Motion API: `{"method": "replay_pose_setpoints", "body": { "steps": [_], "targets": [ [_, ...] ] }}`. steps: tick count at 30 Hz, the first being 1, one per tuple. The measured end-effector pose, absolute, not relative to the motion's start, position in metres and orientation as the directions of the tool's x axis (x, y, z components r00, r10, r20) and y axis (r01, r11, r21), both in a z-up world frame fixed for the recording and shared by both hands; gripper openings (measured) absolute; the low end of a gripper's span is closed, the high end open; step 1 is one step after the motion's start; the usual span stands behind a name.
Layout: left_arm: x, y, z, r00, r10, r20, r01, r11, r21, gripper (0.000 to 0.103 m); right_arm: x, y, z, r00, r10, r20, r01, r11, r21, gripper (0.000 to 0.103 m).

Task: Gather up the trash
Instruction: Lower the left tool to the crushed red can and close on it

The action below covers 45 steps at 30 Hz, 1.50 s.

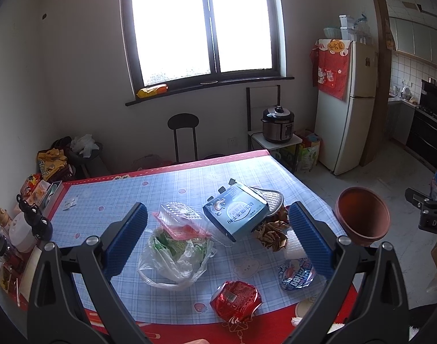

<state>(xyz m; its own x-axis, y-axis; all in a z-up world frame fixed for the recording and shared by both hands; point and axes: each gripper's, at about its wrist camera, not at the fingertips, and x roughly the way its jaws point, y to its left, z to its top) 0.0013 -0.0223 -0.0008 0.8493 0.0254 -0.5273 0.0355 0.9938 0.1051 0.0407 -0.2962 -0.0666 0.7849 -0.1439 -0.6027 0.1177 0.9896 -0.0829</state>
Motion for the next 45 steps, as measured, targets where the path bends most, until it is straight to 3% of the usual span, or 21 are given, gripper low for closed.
{"method": "replay_pose_setpoints", "body": {
  "steps": [6,10,17,21,26,28,29,30,35,45],
  "targets": [
    [0.002,-0.014,-0.009,0.824,0.015,-0.567,0.007,0.999,0.036,0.097,0.044,-0.315,-0.073,0.792,-0.083,-0.604,0.049,0.996,-0.072,0.098],
    [-0.001,-0.013,-0.026,0.810,0.085,-0.580,-0.044,0.995,0.085,0.098,0.050,-0.322,-0.087,0.781,-0.038,-0.624,-0.014,0.997,-0.078,0.098],
    [-0.007,0.001,-0.087,0.713,0.092,-0.695,-0.083,0.995,0.047,0.098,0.066,-0.312,-0.124,0.721,0.054,-0.691,-0.128,0.990,-0.056,0.098],
    [0.003,0.021,-0.135,0.607,-0.008,-0.795,-0.054,0.997,-0.051,0.098,0.077,-0.290,-0.138,0.693,0.084,-0.716,-0.134,0.991,-0.013,0.098],
    [0.021,0.060,-0.196,0.492,-0.146,-0.858,-0.124,0.964,-0.236,0.097,0.088,-0.261,-0.151,0.645,0.099,-0.757,-0.155,0.988,-0.002,0.098],
    [0.027,0.071,-0.219,0.452,-0.218,-0.865,-0.146,0.939,-0.313,0.088,0.092,-0.254,-0.156,0.634,0.074,-0.769,-0.134,0.991,-0.014,0.098],
    [0.030,0.073,-0.230,0.430,-0.251,-0.867,-0.155,0.926,-0.345,0.071,0.095,-0.253,-0.159,0.622,0.068,-0.780,-0.120,0.993,-0.010,0.098],
    [0.033,0.076,-0.243,0.399,-0.287,-0.871,-0.172,0.909,-0.379,0.061,0.098,-0.254,-0.162,0.610,0.071,-0.789,-0.110,0.994,0.005,0.098],
    [0.042,0.082,-0.284,0.320,-0.434,-0.842,-0.209,0.835,-0.509,0.060,0.099,-0.251,-0.167,0.588,0.068,-0.806,-0.078,0.997,0.027,0.098],
    [0.062,0.077,-0.309,0.309,-0.454,-0.836,-0.207,0.826,-0.525,0.061,0.095,-0.243,-0.171,0.562,0.067,-0.824,-0.070,0.997,0.033,0.098]
  ]
}}
